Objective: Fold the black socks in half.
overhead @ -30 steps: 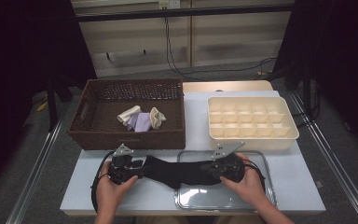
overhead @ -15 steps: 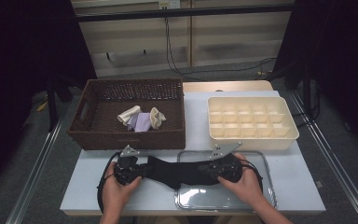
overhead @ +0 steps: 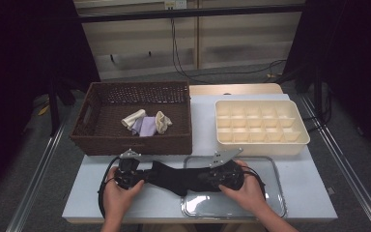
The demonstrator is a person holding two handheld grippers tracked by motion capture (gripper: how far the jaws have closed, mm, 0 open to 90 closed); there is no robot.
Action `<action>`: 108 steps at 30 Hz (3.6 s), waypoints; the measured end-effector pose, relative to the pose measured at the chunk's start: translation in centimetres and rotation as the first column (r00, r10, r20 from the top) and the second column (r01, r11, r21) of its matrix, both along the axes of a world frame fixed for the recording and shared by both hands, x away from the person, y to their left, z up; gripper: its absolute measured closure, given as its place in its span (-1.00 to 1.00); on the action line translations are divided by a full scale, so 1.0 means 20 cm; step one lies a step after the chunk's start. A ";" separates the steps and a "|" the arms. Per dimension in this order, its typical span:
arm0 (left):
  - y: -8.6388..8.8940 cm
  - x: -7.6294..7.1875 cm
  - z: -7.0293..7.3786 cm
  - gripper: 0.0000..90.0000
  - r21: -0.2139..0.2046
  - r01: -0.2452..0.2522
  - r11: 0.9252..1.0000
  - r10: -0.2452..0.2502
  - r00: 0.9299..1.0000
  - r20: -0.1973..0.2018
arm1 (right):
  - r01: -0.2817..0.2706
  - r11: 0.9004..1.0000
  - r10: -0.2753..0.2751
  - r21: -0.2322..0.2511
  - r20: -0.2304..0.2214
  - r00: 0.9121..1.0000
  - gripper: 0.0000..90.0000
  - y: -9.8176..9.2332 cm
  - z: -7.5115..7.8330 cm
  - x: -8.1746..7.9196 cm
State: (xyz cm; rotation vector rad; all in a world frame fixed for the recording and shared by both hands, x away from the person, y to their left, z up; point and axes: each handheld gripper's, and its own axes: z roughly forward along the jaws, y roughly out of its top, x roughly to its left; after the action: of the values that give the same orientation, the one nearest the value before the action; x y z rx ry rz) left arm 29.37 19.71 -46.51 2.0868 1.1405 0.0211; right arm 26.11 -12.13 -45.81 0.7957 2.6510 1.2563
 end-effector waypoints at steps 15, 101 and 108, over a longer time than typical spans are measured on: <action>0.00 0.03 0.17 0.74 -0.046 0.053 0.998 -0.055 0.998 -0.040 | -0.043 0.999 0.043 -0.022 0.004 0.999 1.00 0.11 -0.03 0.01; -0.53 0.03 0.21 0.53 0.063 0.281 0.958 -0.271 0.953 -0.136 | -0.029 0.997 0.024 -0.076 -0.059 0.998 1.00 0.03 -0.05 0.11; -0.52 0.03 0.24 0.41 0.058 0.266 0.962 -0.258 0.958 -0.122 | -0.025 0.997 0.021 -0.072 -0.057 0.998 1.00 0.02 -0.04 0.11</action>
State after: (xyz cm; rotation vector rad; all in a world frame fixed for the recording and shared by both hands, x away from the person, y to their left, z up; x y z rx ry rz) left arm 29.92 9.33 -41.63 2.3161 0.9304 -0.1868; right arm 28.28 -11.67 -46.71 0.8041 2.7400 1.1524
